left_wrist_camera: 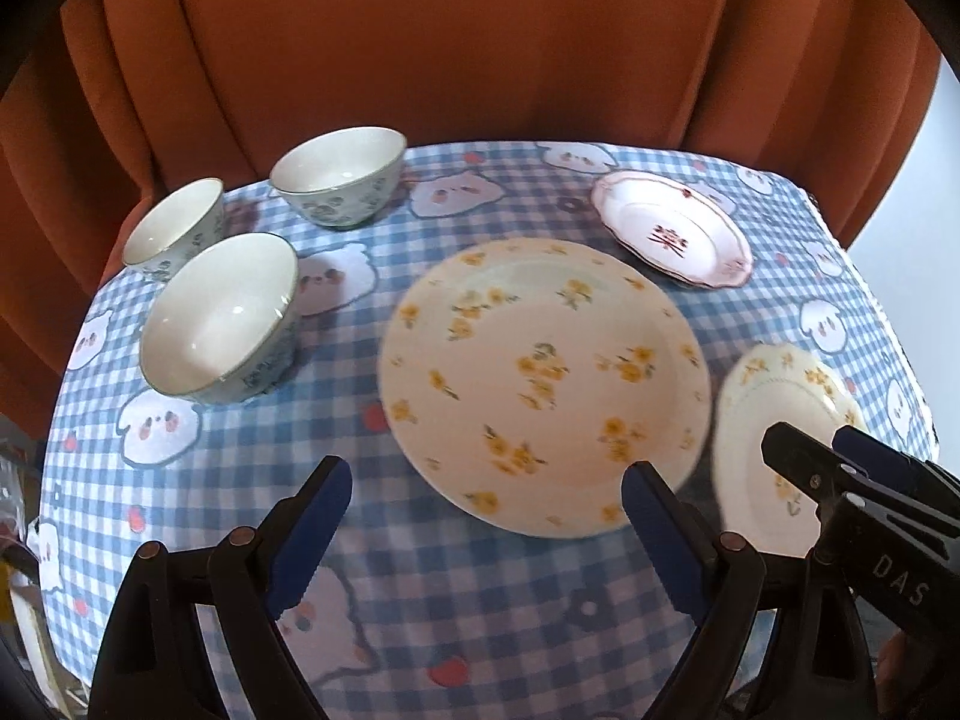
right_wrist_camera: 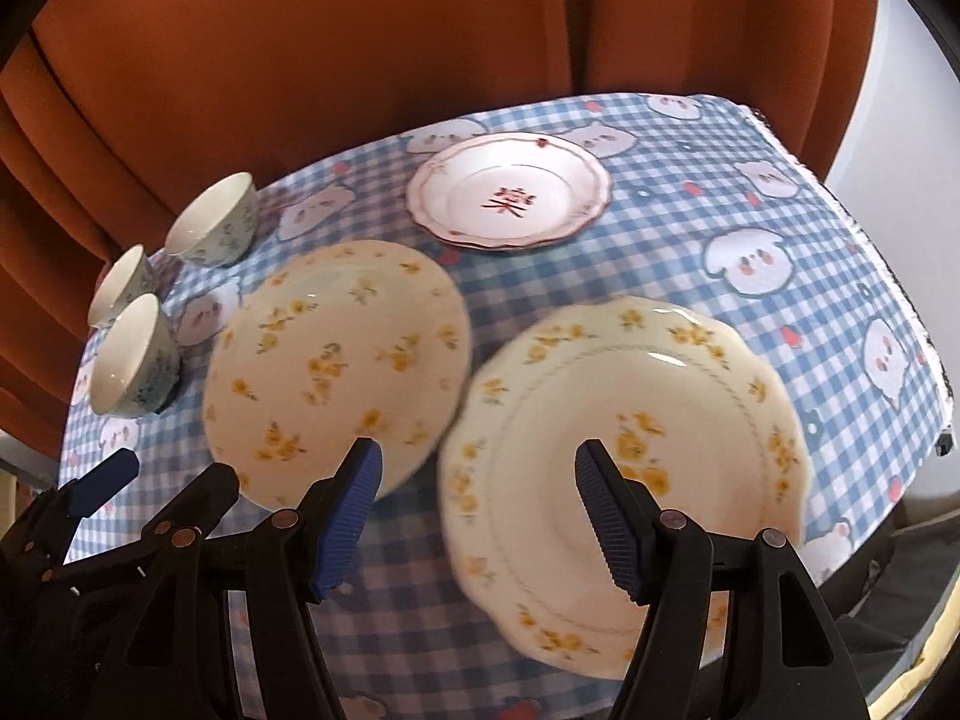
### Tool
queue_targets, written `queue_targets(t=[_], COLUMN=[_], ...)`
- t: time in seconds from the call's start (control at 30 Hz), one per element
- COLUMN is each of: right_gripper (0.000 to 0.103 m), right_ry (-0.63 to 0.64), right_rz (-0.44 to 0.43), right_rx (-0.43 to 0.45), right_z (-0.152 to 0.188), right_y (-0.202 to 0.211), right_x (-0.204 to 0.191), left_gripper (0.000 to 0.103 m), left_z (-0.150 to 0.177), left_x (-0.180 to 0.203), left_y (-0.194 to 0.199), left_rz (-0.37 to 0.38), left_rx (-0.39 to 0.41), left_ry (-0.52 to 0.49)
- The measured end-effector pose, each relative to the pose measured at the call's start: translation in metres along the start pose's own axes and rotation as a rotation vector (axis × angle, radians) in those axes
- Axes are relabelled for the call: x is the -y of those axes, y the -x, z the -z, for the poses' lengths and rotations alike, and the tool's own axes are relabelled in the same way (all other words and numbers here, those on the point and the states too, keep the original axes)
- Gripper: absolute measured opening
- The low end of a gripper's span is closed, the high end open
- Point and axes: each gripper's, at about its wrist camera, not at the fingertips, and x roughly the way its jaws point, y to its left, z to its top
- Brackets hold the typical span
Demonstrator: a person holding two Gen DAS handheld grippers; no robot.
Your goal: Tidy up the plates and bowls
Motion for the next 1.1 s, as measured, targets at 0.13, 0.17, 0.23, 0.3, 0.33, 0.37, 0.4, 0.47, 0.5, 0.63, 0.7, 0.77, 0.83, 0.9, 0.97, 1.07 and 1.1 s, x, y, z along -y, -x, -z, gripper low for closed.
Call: queue_targets(t=[0.13, 0.17, 0.23, 0.3, 0.33, 0.37, 0.4, 0.47, 0.5, 0.63, 0.7, 0.77, 0.83, 0.9, 0.97, 1.07, 1.1], right_gripper=[0.071, 0.071, 0.071, 0.071, 0.071, 0.071, 0.071, 0.071, 0.071, 0.071, 0.071, 0.071, 0.071, 0.071, 0.07, 0.07, 0.069], right_ry=[0.014, 0.015, 0.019, 0.021, 0.018, 0.013, 0.009, 0.012, 0.023, 0.049, 0.061, 0.073, 0.076, 0.074, 0.079, 0.095, 0.102], right_rz=[-0.004, -0.005, -0.004, -0.008, -0.009, -0.01, -0.009, -0.001, 0.004, 0.001, -0.003, -0.007, -0.012, -0.018, -0.021, -0.025, -0.025], right_rx=[-0.004, -0.005, -0.005, -0.007, -0.007, -0.007, -0.006, 0.002, 0.005, -0.011, -0.024, -0.035, -0.042, -0.053, -0.067, -0.085, -0.089], right_z=[-0.008, -0.011, -0.017, -0.024, -0.027, -0.031, -0.034, -0.041, -0.045, -0.056, -0.06, -0.065, -0.069, -0.071, -0.072, -0.072, -0.072], right_y=[-0.011, -0.013, -0.021, -0.031, -0.035, -0.039, -0.043, -0.052, -0.058, -0.082, -0.094, -0.104, -0.112, -0.119, -0.126, -0.133, -0.136], right_x=[-0.014, -0.016, -0.021, -0.025, -0.025, -0.026, -0.027, -0.028, -0.029, -0.03, -0.031, -0.034, -0.035, -0.036, -0.037, -0.037, -0.038], left_gripper=[0.093, 0.093, 0.093, 0.093, 0.093, 0.093, 0.093, 0.093, 0.093, 0.092, 0.091, 0.091, 0.09, 0.088, 0.084, 0.082, 0.079], left_z=[-0.009, -0.011, -0.017, -0.022, -0.024, -0.027, -0.029, -0.032, -0.033, -0.036, -0.037, -0.039, -0.04, -0.041, -0.043, -0.043, -0.043], left_x=[-0.012, -0.014, -0.018, -0.021, -0.022, -0.022, -0.023, -0.024, -0.024, -0.022, -0.021, -0.02, -0.021, -0.022, -0.023, -0.024, -0.024], left_y=[-0.01, -0.013, -0.022, -0.029, -0.032, -0.036, -0.04, -0.052, -0.056, -0.076, -0.086, -0.093, -0.098, -0.103, -0.109, -0.111, -0.113], left_rz=[-0.015, -0.019, -0.028, -0.037, -0.04, -0.044, -0.049, -0.053, -0.054, -0.069, -0.085, -0.1, -0.109, -0.114, -0.117, -0.115, -0.115], left_rx=[-0.011, -0.013, -0.02, -0.025, -0.026, -0.027, -0.03, -0.052, -0.06, -0.092, -0.109, -0.114, -0.122, -0.13, -0.143, -0.148, -0.148], left_ry=[0.018, 0.023, 0.032, 0.042, 0.046, 0.051, 0.056, 0.078, 0.084, 0.097, 0.1, 0.105, 0.114, 0.121, 0.129, 0.136, 0.132])
